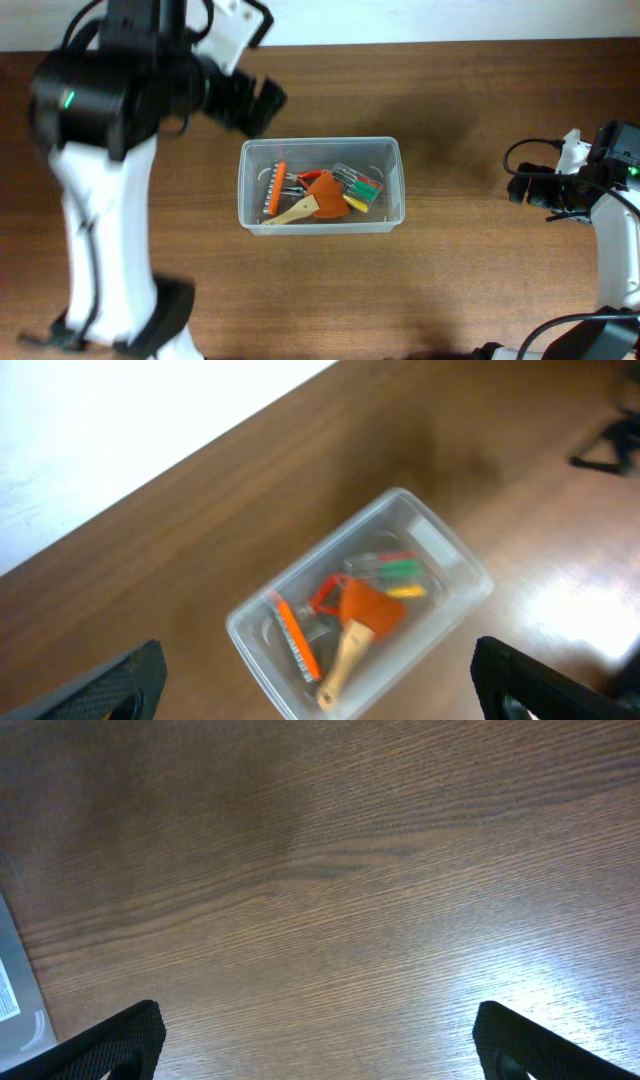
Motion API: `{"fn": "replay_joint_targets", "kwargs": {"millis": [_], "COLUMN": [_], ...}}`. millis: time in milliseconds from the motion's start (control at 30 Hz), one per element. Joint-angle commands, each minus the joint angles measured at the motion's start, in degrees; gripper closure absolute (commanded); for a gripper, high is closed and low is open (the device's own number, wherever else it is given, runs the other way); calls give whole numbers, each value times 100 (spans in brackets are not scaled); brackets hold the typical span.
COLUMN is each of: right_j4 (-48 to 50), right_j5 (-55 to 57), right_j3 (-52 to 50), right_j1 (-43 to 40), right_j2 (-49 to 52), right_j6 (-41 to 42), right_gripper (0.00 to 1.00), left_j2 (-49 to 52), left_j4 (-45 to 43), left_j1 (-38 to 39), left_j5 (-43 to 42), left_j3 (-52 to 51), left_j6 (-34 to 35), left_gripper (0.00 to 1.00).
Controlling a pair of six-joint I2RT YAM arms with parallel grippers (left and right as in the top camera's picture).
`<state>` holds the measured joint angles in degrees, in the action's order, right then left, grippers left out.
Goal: Pack container
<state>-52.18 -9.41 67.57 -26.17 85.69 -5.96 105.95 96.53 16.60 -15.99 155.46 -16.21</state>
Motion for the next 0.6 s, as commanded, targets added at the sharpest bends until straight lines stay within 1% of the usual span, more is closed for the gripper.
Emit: {"fn": "replay_joint_targets", "kwargs": {"millis": [0,67,100,333,467,567], "right_j4": [20,20,20,20,20,20], "right_j5": [-50,-50,-50,-50,-50,-50], "right_j3": [-9,-9,-9,-9,-9,-9], "right_j1": [-15,-15,-15,-15,-15,-15], "right_j2": [4,4,4,4,4,4], "right_j6": [44,46,46,44,44,46], "right_gripper": [1,2,1,1,1,1], "left_j2": [-1080,-1611,-2157,-4127,-5414,-6109], "left_j4": [17,15,-11,-682,-1419,-1985], "left_j1": [380,549,649,774,774,774], "left_j5": [758,1008,1003,984,981,986], "left_j3": [-1080,-1886,-2732,-5390,-6612,-7128], "left_j6": [535,667,817,1609,2057,2072], "left_gripper": [1,1,1,1,1,1]}}
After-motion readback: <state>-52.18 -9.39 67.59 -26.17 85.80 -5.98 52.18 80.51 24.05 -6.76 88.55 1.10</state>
